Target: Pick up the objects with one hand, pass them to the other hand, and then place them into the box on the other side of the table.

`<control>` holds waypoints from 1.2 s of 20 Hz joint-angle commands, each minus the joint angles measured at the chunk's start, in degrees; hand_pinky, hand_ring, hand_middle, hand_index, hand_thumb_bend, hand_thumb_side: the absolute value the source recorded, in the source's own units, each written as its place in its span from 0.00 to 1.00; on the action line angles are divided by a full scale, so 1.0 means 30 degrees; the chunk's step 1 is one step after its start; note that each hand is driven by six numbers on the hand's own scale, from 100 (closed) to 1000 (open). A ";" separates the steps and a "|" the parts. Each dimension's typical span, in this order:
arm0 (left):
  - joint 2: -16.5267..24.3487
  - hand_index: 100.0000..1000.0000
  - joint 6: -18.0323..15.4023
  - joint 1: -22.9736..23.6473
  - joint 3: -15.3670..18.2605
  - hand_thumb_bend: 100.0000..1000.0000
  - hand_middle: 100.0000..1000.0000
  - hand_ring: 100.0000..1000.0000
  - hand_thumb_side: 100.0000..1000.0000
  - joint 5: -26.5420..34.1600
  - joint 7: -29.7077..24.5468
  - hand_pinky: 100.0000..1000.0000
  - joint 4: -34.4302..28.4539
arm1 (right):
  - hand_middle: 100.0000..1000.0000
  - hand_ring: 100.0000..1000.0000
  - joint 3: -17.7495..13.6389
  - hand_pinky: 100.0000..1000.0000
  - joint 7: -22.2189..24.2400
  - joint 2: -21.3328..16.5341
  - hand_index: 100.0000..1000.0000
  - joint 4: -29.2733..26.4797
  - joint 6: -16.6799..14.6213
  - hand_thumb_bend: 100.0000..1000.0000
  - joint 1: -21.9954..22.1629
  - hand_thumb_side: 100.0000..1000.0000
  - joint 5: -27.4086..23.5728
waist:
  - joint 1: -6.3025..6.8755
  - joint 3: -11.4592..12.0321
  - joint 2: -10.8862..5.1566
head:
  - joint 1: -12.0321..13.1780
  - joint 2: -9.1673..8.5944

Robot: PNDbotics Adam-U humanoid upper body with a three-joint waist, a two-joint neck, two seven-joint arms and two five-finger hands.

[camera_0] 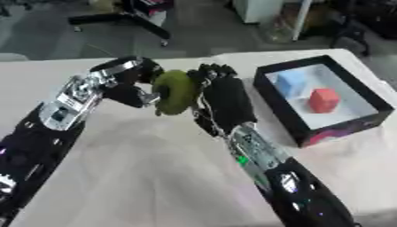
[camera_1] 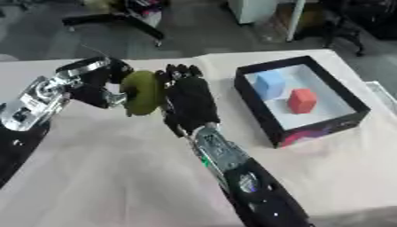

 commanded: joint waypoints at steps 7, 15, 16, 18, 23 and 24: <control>0.0088 0.54 -0.0578 -0.0525 0.0945 0.27 0.50 0.52 0.11 -0.1014 -0.0217 0.67 0.1135 | 0.38 0.50 -0.0044 0.50 -0.1077 0.0106 0.22 0.0286 -0.0975 0.00 -0.0575 0.02 -0.1160 | 0.0028 -0.0044 -0.0364 | -0.0085 -0.0051; 0.0077 0.56 -0.0840 -0.0745 0.1364 0.36 0.52 0.54 0.15 -0.0895 -0.0142 0.68 0.1025 | 0.33 0.47 -0.0295 0.44 -0.1060 0.0034 0.16 0.0476 -0.0879 0.00 -0.0519 0.03 -0.2335 | -0.0012 -0.0060 -0.0388 | -0.0161 -0.0067; 0.0153 0.56 -0.0867 -0.0772 0.1462 0.37 0.52 0.54 0.17 -0.0859 -0.0055 0.68 0.0969 | 0.32 0.46 -0.0383 0.43 -0.1111 -0.0022 0.15 0.0482 -0.0769 0.00 -0.0530 0.03 -0.2631 | -0.0015 -0.0064 -0.0405 | -0.0164 -0.0063; 0.0266 0.57 -0.0891 -0.0862 0.1631 0.40 0.53 0.55 0.20 -0.0816 0.0135 0.68 0.0958 | 0.31 0.45 -0.0548 0.42 -0.1213 -0.0177 0.13 0.0409 -0.0577 0.00 -0.0600 0.03 -0.3082 | -0.0022 -0.0086 -0.0434 | -0.0170 -0.0083; 0.0430 0.58 -0.1032 -0.1204 0.1852 0.42 0.54 0.56 0.24 -0.0836 0.0217 0.69 0.1153 | 0.27 0.44 -0.1227 0.35 -0.1557 -0.0619 0.13 -0.0172 0.0256 0.00 -0.0651 0.03 -0.5092 | -0.0067 -0.0261 -0.0474 | -0.0200 -0.0111; 0.0465 0.58 -0.1076 -0.1307 0.1902 0.42 0.54 0.56 0.24 -0.0846 0.0188 0.70 0.1244 | 0.26 0.44 -0.1387 0.34 -0.1709 -0.0773 0.13 -0.0393 0.0483 0.00 -0.0636 0.03 -0.5712 | -0.0070 -0.0324 -0.0481 | -0.0180 -0.0106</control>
